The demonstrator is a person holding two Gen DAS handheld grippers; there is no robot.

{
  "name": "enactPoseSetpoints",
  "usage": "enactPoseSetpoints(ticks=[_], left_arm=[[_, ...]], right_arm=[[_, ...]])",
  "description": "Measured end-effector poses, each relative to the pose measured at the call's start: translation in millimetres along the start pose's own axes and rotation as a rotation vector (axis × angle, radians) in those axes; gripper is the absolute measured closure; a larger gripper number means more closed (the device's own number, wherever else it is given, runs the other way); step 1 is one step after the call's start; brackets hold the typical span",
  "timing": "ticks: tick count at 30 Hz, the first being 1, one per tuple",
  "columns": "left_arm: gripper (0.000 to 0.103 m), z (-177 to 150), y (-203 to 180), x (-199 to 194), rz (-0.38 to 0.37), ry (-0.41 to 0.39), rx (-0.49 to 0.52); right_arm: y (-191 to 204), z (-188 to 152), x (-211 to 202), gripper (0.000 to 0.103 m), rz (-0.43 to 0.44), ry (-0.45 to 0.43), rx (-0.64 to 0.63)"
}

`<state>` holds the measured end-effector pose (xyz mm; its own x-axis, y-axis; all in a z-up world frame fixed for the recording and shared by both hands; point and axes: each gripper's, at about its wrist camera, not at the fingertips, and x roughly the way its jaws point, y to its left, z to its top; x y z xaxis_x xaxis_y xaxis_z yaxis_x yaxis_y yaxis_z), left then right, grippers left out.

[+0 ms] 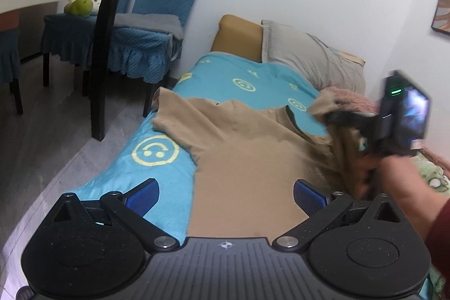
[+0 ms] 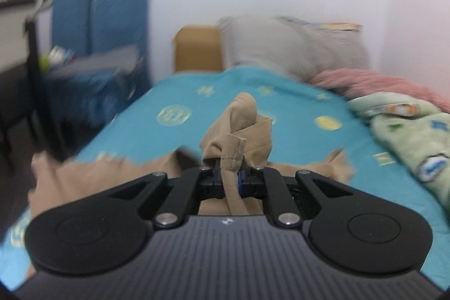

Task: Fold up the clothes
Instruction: 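Grasp the T-shirt sleeve with the right gripper and lift it, then lay the held sleeve over the shirt body and open the right gripper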

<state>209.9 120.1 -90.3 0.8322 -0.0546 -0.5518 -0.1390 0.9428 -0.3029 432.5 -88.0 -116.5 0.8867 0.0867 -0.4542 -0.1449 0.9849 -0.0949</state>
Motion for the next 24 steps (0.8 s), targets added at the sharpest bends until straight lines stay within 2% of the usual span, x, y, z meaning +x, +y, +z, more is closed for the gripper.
enactPoseSetpoints(ticks=[2, 3, 5, 7, 8, 11, 15, 17, 21, 24], left_arm=[[0.0, -2.7, 3.3, 1.7, 0.005, 0.013, 0.0], [0.0, -4.0, 5.0, 2.6, 0.007, 0.019, 0.0], [0.0, -5.5, 7.2, 5.4, -0.002, 0.029, -0.006], [0.0, -7.3, 6.1, 6.2, -0.013, 0.036, 0.003], [0.0, -8.4, 4.4, 5.9, -0.02, 0.039, 0.013], [0.0, -14.2, -7.1, -0.9, -0.064, 0.033, 0.063], [0.0, -25.1, -32.8, -18.6, -0.081, 0.002, 0.159], [0.0, -29.9, -38.6, -25.6, -0.096, 0.015, 0.156], [0.0, -34.1, -40.3, -39.8, -0.167, 0.063, 0.099], [0.0, -35.5, -46.6, -54.7, -0.161, 0.064, 0.121]], right_arm=[[14.0, -11.4, 13.0, 0.09, 0.022, 0.061, -0.031], [14.1, -10.3, 5.8, 0.087, 0.039, 0.052, -0.032], [11.5, -5.3, -14.5, 0.068, 0.074, 0.018, -0.028], [8.8, -0.4, -34.7, 0.02, 0.108, -0.017, -0.025], [7.5, 2.1, -44.9, 0.013, 0.126, -0.034, -0.023], [3.6, 9.5, -75.2, 0.013, 0.178, -0.086, -0.017], [-13.8, 20.2, -149.5, 0.013, 0.21, -0.115, 0.061], [-25.1, 20.7, -190.2, 0.013, 0.213, -0.12, 0.097], [-58.7, 0.6, -280.7, 0.013, 0.201, -0.133, 0.233], [-84.7, -25.2, -332.0, 0.013, 0.148, -0.132, 0.316]])
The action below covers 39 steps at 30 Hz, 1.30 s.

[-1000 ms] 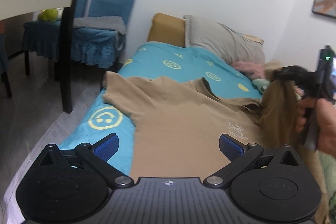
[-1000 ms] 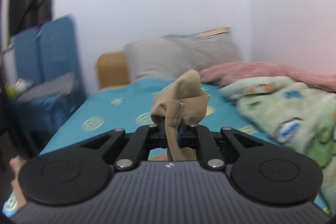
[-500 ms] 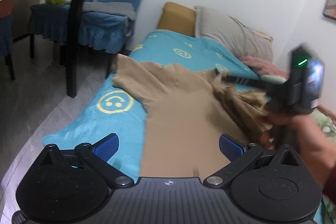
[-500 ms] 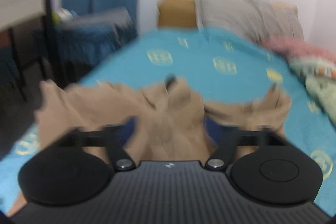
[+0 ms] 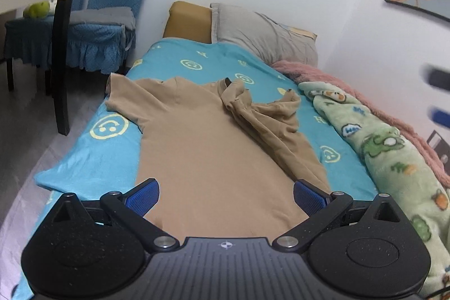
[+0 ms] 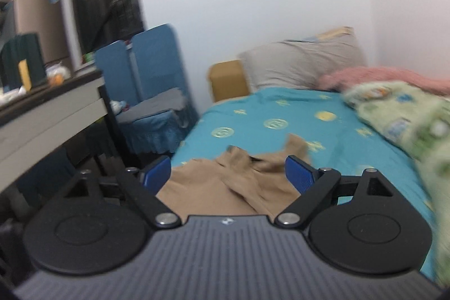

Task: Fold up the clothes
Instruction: 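Lay the held sleeve over the shirt body and open the right gripper, then grasp the shirt side with the left gripper and fold it toward the middle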

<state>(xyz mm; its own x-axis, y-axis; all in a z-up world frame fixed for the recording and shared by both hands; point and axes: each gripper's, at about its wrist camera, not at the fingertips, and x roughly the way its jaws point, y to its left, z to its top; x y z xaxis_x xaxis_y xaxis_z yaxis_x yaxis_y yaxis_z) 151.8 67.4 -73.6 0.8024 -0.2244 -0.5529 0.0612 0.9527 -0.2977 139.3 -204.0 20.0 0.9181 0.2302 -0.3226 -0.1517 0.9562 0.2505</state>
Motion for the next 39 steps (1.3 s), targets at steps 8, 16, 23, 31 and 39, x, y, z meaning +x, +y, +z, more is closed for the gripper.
enactPoseSetpoints(ticks=[8, 16, 23, 31, 39], left_arm=[[0.0, -23.0, -29.4, -19.9, 0.047, 0.014, 0.124], [0.001, -37.5, -81.7, 5.3, 0.055, 0.106, 0.225], [0.009, -48.0, -177.0, 43.3, -0.103, 0.216, 0.201], [0.022, -79.1, -284.1, 95.0, -0.198, 0.327, 0.314], [0.053, -121.2, -318.2, 136.2, -0.243, 0.484, 0.391]], right_arm=[[-83.5, -41.0, -74.6, 0.013, -0.034, 0.007, 0.198], [-149.7, -34.8, -100.5, 0.013, -0.052, -0.105, 0.371], [-187.8, -38.0, -139.7, 0.012, -0.168, -0.358, 0.458], [-210.6, -45.8, -134.5, 0.012, -0.198, -0.364, 0.545], [-213.4, -50.7, -127.6, 0.012, -0.162, -0.349, 0.569]])
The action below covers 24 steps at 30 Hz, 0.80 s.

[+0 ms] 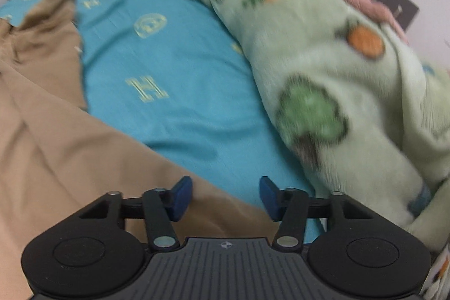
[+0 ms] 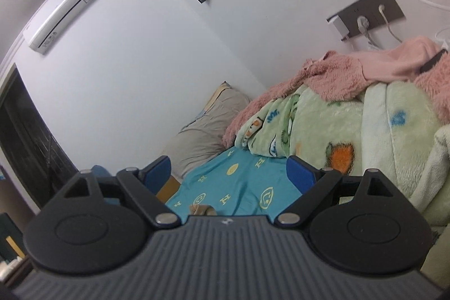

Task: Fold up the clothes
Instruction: 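Grasp the shirt side with the left gripper and fold it toward the middle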

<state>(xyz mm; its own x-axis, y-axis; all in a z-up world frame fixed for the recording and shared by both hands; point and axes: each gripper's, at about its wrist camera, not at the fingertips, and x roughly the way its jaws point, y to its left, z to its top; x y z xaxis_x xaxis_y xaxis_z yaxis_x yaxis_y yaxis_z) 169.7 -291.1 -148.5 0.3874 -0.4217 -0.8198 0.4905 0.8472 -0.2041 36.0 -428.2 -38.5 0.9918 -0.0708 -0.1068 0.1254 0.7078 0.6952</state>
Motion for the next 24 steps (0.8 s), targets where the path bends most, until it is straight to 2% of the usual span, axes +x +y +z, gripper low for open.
enactPoseSetpoints(ticks=[2, 3, 4, 5, 10, 12, 17, 24], left_arm=[[0.062, -4.9, 3.3, 10.4, -0.006, 0.036, -0.016], [0.076, -7.3, 5.0, 15.5, -0.009, 0.054, -0.025], [0.094, -9.7, 6.7, 20.7, -0.012, 0.072, -0.033], [0.102, -12.1, 8.4, 25.8, -0.016, 0.089, -0.041], [0.103, -18.3, 28.7, 15.0, -0.08, 0.045, -0.161], [0.103, -19.0, 36.1, -4.8, -0.125, 0.014, -0.192], [0.103, -26.3, 60.5, -71.9, -0.228, -0.089, -0.259], [0.103, -55.8, 109.3, -164.1, -0.262, -0.209, -0.369]], right_arm=[[-0.7, -0.5, 2.3, 0.012, 0.009, 0.011, 0.006], [-0.2, -0.8, 3.4, 0.012, 0.013, 0.015, 0.006], [0.9, -1.3, 4.1, 0.012, 0.012, 0.018, 0.001], [2.1, -1.8, 4.7, 0.012, 0.01, 0.02, -0.005], [8.3, -4.3, 7.9, 0.012, 0.001, 0.032, -0.037], [10.7, -5.3, 9.2, 0.012, -0.003, 0.037, -0.049], [16.5, -7.2, 8.2, 0.012, 0.004, 0.048, -0.072], [29.6, -11.2, 6.7, 0.012, 0.026, 0.073, -0.123]])
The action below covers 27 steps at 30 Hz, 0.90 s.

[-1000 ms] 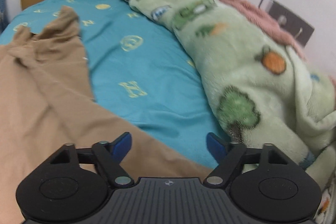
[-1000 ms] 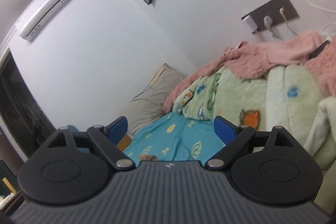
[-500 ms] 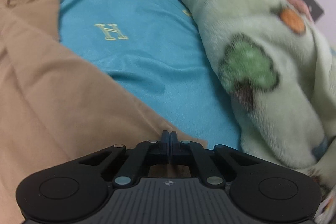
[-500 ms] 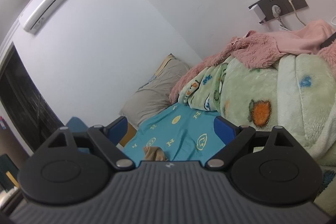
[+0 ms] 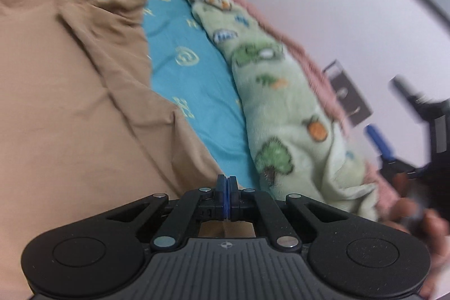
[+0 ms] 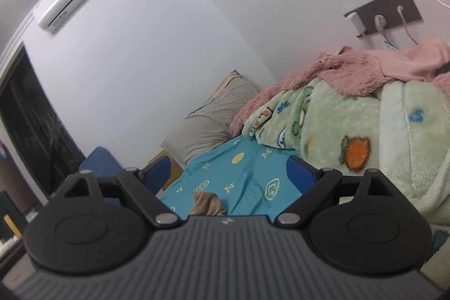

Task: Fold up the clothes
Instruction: 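Grasp the shirt side with the left gripper and fold it toward the middle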

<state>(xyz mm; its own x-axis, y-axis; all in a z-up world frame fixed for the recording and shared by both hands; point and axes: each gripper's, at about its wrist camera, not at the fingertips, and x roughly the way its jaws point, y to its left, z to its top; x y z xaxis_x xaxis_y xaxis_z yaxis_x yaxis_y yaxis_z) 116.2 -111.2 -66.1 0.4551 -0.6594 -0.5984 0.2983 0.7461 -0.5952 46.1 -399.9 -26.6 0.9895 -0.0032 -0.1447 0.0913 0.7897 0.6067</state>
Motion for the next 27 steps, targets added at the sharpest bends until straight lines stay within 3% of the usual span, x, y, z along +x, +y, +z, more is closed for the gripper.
enactPoseSetpoints(ticks=[4, 10, 14, 15, 17, 18, 19, 24, 27], left_arm=[[0.103, -10.2, 30.7, -50.9, 0.026, -0.025, -0.043], [0.103, -35.6, 86.5, -57.9, 0.213, 0.049, -0.117], [0.102, -32.5, 104.6, -55.2, 0.184, 0.048, -0.207], [0.098, -30.3, 104.7, -54.7, 0.181, 0.042, -0.204], [0.078, -25.8, 105.0, -53.6, 0.175, 0.032, -0.2], [0.056, -24.2, 107.4, -50.7, 0.173, 0.04, -0.212], [0.043, -25.2, 108.1, -48.6, 0.166, 0.046, -0.214], [0.038, -30.6, 111.6, -38.1, 0.135, 0.077, -0.223], [0.041, -33.8, 113.7, -31.8, 0.117, 0.095, -0.229]], right_arm=[[11.2, -4.4, 5.1, 0.012, 0.004, 0.036, -0.054], [39.8, -22.0, 23.2, 0.012, 0.027, 0.163, -0.208], [52.9, -33.4, 28.9, 0.012, 0.039, 0.222, -0.269], [55.3, -36.2, 30.2, 0.013, 0.042, 0.236, -0.278], [59.9, -41.8, 32.7, 0.013, 0.047, 0.263, -0.297], [62.3, -44.5, 34.0, 0.013, 0.049, 0.277, -0.306], [64.6, -47.3, 35.3, 0.013, 0.052, 0.291, -0.315], [67.2, -52.2, 40.0, 0.013, 0.05, 0.322, -0.312], [64.6, -52.2, 39.9, 0.013, 0.043, 0.321, -0.29]])
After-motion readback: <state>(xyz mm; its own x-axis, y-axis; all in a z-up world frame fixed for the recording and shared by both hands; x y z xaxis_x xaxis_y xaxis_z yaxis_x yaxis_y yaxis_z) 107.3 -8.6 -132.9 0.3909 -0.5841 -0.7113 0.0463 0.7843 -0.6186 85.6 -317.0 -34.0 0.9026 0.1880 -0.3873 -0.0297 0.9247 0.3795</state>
